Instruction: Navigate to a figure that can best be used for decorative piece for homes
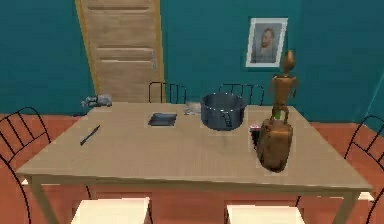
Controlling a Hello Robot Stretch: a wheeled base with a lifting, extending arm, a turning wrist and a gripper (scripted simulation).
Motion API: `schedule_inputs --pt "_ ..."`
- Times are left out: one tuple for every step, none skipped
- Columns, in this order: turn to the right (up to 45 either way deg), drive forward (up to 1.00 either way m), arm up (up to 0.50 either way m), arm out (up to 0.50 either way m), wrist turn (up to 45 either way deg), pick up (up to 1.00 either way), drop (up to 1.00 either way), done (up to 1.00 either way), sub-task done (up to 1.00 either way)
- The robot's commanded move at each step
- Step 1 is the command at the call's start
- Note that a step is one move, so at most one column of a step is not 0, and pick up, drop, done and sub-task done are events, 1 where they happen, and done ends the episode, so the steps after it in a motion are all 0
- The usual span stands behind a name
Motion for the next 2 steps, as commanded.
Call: schedule_inputs --pt "24.0 0.0 0.0 0.0 0.0 0.0 0.0 0.0 0.0" --pt "0.0 0.0 0.0 0.0 0.0 0.0 0.0 1.0 0.0"
